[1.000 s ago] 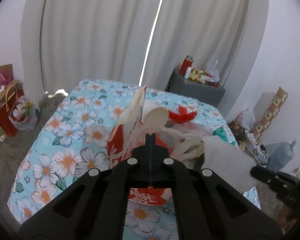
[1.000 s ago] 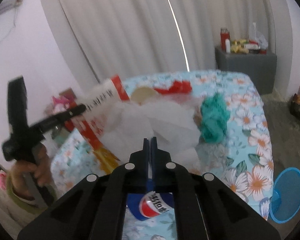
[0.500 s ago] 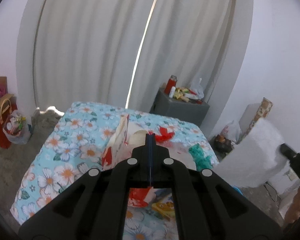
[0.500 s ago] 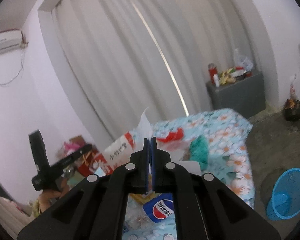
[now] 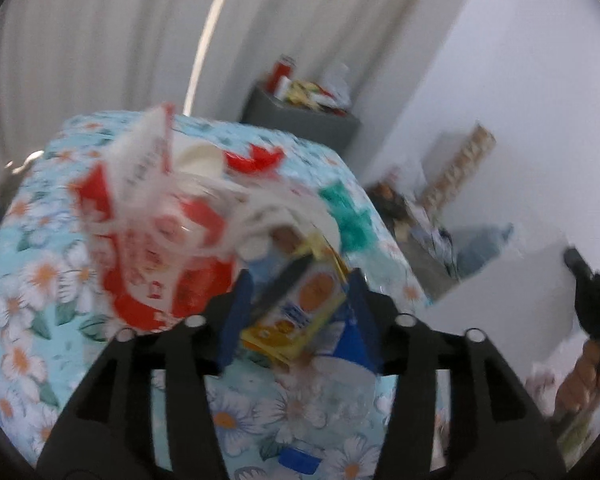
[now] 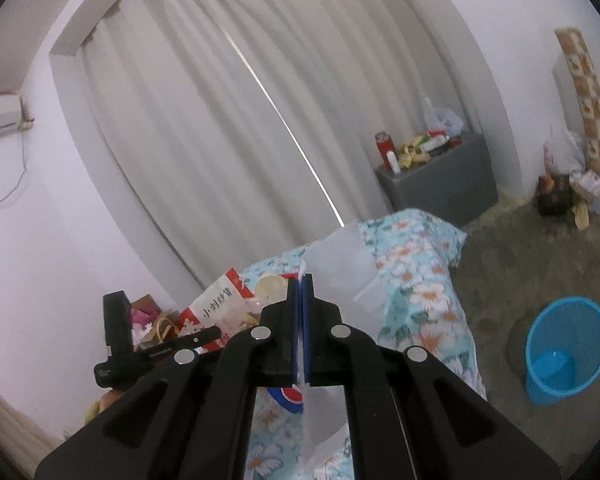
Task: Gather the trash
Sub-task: 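Lift the yellow packet with the left gripper while the right gripper lifts the tissue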
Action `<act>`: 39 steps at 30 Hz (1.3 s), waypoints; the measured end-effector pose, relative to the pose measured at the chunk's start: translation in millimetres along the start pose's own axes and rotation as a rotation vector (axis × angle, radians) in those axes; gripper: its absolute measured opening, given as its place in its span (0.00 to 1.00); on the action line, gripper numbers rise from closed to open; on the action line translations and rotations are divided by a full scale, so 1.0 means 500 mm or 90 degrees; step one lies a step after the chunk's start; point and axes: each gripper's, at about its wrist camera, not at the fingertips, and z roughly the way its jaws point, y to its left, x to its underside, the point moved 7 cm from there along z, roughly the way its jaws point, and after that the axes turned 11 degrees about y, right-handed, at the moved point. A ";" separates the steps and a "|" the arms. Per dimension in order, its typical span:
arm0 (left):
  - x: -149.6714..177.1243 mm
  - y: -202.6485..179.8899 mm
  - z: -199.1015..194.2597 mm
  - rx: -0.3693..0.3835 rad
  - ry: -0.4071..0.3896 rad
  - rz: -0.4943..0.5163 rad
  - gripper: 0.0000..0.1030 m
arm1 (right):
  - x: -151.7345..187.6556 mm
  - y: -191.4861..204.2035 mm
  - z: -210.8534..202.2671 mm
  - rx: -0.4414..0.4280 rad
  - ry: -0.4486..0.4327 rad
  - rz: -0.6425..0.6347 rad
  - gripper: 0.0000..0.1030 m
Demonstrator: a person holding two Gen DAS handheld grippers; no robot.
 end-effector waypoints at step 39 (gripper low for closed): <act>0.057 -0.049 0.009 -0.063 -0.009 0.156 0.04 | 0.036 -0.050 0.015 -0.001 0.015 0.049 0.02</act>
